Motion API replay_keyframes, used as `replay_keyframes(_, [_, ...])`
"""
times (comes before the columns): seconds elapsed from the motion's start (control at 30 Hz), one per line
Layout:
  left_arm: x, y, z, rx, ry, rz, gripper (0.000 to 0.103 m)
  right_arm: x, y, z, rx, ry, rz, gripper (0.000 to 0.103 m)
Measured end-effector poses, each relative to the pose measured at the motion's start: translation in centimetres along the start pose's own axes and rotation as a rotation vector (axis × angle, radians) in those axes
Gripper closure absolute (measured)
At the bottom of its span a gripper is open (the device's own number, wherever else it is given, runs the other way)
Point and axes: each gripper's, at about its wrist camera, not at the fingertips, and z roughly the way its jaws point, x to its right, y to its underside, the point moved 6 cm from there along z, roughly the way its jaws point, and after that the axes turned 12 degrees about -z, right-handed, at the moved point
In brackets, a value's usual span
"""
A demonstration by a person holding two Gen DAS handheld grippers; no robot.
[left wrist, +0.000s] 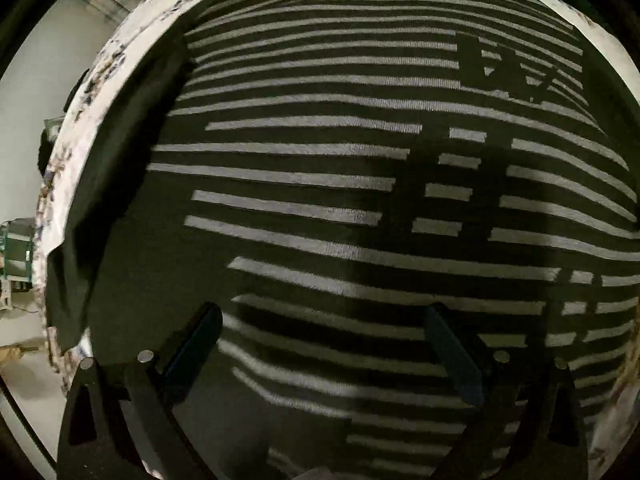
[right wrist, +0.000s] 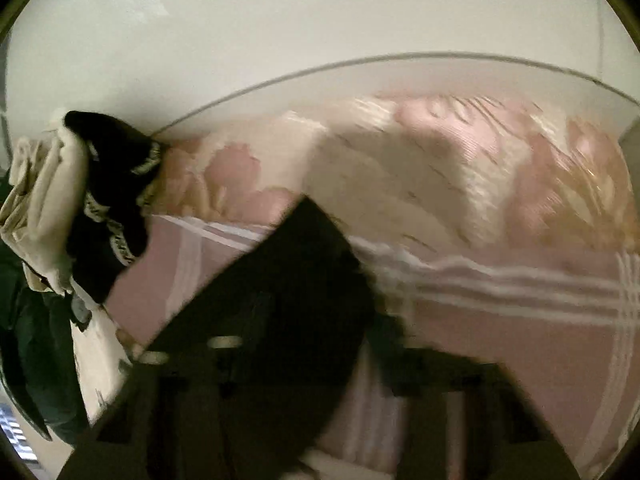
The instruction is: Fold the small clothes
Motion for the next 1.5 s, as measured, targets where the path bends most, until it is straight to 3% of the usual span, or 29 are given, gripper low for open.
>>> replay_keyframes(0.2, [-1.8,0.6,-1.3,0.058,0.091,0.009,0.0,-4.4,0.4,-2.0,0.094,0.048,-0.179,0.095])
replay_keyframes(0.33, [-5.8,1.2,-3.1,0.097,0.129,-0.022,0.0,-12.5,3.5,-7.6,0.144,-0.056,-0.397,0.095])
replay_keyframes(0.47, [-12.7,2.4,-4.5,0.113,0.145,-0.08,0.0,-22.8,10.3,-14.6,0.155,-0.214,-0.64,0.095])
replay_keyframes(0.57, [-17.0,3.2,-5.0,0.102,0.138,-0.131,0.0,-30.7,18.0,-18.5,0.113,-0.33,-0.829,0.095])
replay_keyframes(0.67, [-20.6,3.7,-4.9,0.098,0.119,-0.184,0.0,-36.7,27.9,-20.5,0.015,-0.417,-0.981,0.095])
replay_keyframes(0.8, [-26.4,3.7,-4.3,0.103,0.083,-0.259,0.0,-44.1,42.1,-19.3,-0.077,-0.468,-1.162,0.095])
replay_keyframes(0.97, [-32.3,3.2,-1.3,0.1,0.056,-0.374,0.0,-51.7,56.8,-16.1,-0.106,-0.436,-1.309,0.095])
replay_keyframes(1.13, [-36.0,2.5,1.5,0.097,0.044,-0.447,0.0,-57.1,69.6,-11.4,-0.094,-0.331,-1.501,0.095])
replay_keyframes(1.2, [-37.4,2.6,2.3,0.092,0.04,-0.475,0.0,-57.9,72.3,-9.2,-0.137,-0.28,-1.524,0.095])
replay_keyframes(1.27, [-39.2,3.0,2.9,0.075,0.047,-0.518,0.0,-57.6,72.8,-8.1,-0.229,-0.294,-1.52,0.091])
replay_keyframes(1.3, [-40.2,3.4,3.1,0.065,0.049,-0.542,0.0,-57.2,73.3,-7.6,-0.308,-0.331,-1.497,0.086])
replay_keyframes(1.33, [-40.8,3.9,3.2,0.055,0.054,-0.564,0.0,-56.8,72.8,-8.0,-0.35,-0.369,-1.478,0.068])
replay_keyframes(1.4, [-43.4,5.7,3.8,-0.005,0.099,-0.671,0.0,-54.9,71.1,-9.2,-0.393,-0.419,-1.427,0.044])
replay_keyframes(1.43, [-44.2,6.5,4.2,-0.034,0.119,-0.718,0.0,-54.0,70.1,-9.9,-0.4,-0.422,-1.408,0.042])
replay_keyframes(1.5, [-46.7,9.3,6.0,-0.159,0.23,-0.935,0.0,-50.7,67.7,-11.3,-0.411,-0.399,-1.367,0.042])
